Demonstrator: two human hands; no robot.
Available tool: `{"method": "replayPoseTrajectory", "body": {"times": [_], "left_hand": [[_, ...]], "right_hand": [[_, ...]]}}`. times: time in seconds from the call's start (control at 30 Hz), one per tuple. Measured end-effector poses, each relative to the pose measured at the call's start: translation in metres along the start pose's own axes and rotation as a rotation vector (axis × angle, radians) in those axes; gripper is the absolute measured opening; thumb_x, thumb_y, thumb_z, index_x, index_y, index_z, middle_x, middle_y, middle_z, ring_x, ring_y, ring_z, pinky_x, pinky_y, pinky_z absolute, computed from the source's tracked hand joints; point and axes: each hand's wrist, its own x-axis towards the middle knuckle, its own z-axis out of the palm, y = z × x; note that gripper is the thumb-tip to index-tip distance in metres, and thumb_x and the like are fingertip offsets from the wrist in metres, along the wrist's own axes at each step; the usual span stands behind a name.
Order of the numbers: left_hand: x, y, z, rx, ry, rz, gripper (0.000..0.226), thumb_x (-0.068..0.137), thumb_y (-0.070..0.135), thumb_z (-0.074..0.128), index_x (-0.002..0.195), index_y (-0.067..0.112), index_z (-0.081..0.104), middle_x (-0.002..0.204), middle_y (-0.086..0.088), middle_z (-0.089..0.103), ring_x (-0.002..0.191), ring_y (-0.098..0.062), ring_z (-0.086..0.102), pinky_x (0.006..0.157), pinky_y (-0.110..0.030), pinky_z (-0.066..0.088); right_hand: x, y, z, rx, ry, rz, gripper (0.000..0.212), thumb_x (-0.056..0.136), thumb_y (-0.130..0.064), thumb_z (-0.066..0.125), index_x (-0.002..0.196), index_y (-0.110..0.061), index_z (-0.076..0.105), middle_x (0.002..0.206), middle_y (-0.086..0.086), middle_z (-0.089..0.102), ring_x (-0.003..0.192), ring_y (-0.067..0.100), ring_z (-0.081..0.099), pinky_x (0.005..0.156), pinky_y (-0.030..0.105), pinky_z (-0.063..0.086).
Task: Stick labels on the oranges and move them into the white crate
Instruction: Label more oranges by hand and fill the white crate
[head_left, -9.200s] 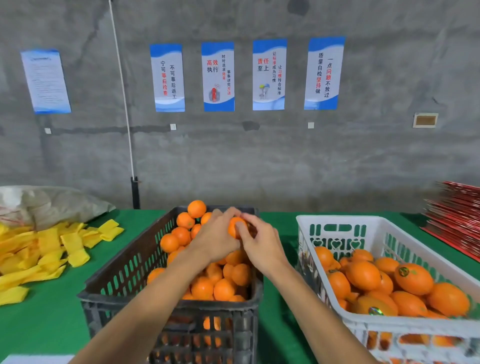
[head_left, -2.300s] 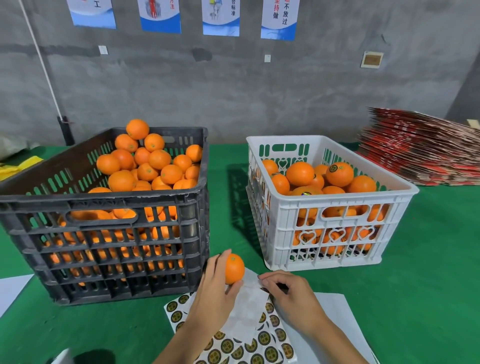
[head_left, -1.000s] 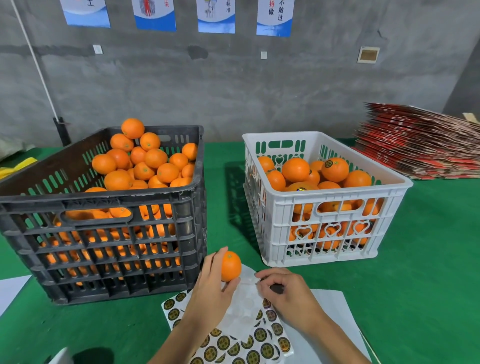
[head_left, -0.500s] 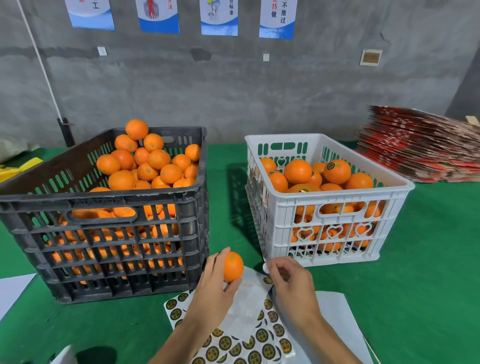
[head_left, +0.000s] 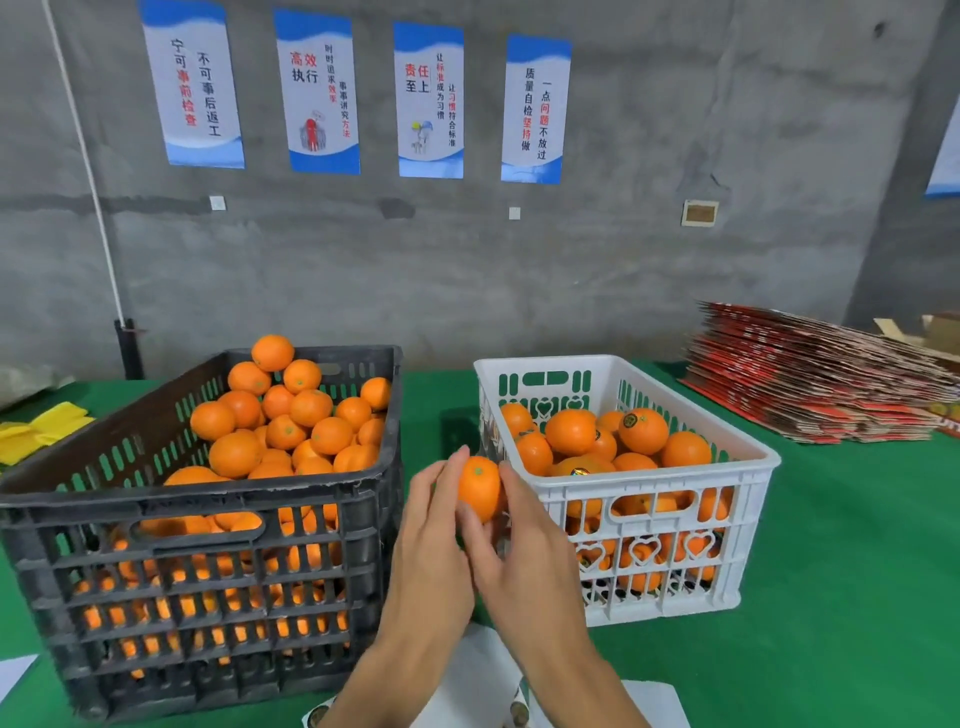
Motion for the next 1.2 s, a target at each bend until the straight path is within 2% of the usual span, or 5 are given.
{"method": "replayPoseTrajectory", "body": {"times": [0.2, 0.43, 0.73, 0.93, 1.2], "left_hand": [[0.073, 0.045, 0.021, 0.113, -0.276, 0.112, 0.082, 0.093, -0.002, 0.057, 0.160, 0.029, 0.020, 0.159, 0.017, 0.022, 0.138, 0.001, 0.034, 0.110, -0.011, 0.029], [0.135, 0.048, 0.004, 0.408, -0.407, 0.094, 0.055, 0.098, 0.038, 0.063, 0.148, 0.029, 0.043, 0.155, 0.009, 0.035, 0.136, -0.015, 0.046, 0.108, -0.033, 0.040], [0.182, -0.025, -0.109, 0.736, -0.407, -0.190, 0.037, 0.099, 0.031, 0.058, 0.134, 0.018, 0.058, 0.131, -0.009, 0.062, 0.117, -0.027, 0.060, 0.093, -0.034, 0.049], [0.202, -0.096, -0.177, 0.794, -0.528, -0.435, 0.054, 0.092, 0.029, 0.071, 0.141, 0.017, 0.051, 0.136, -0.011, 0.059, 0.122, -0.026, 0.057, 0.096, -0.033, 0.048], [0.238, -0.197, -0.237, 0.989, -0.523, -0.694, 0.096, 0.087, 0.016, 0.073, 0.160, 0.031, 0.012, 0.161, -0.016, 0.013, 0.130, -0.042, 0.051, 0.097, -0.049, 0.054]], "right_hand": [[0.079, 0.014, -0.038, -0.087, 0.057, 0.025, 0.037, 0.099, -0.037, 0.064, 0.127, -0.018, 0.049, 0.092, -0.005, 0.061, 0.080, 0.018, 0.066, 0.063, 0.027, 0.050], [0.129, 0.050, -0.041, -0.378, -0.137, 0.078, 0.066, 0.100, 0.001, 0.048, 0.158, -0.016, 0.021, 0.171, 0.003, -0.010, 0.124, 0.037, 0.056, 0.093, 0.044, 0.054], [0.145, -0.016, 0.037, -0.105, -0.199, -0.103, 0.039, 0.104, -0.022, 0.050, 0.141, -0.012, 0.058, 0.156, 0.003, 0.045, 0.141, 0.019, 0.044, 0.116, 0.026, 0.029], [0.178, -0.076, 0.117, 0.061, -0.437, -0.109, 0.039, 0.100, -0.028, 0.057, 0.137, -0.017, 0.062, 0.140, 0.003, 0.062, 0.133, 0.024, 0.053, 0.110, 0.037, 0.043], [0.215, -0.093, 0.187, 0.003, -0.730, -0.147, 0.042, 0.101, -0.036, 0.059, 0.139, -0.019, 0.059, 0.142, 0.006, 0.060, 0.133, 0.024, 0.053, 0.109, 0.037, 0.044]]}}
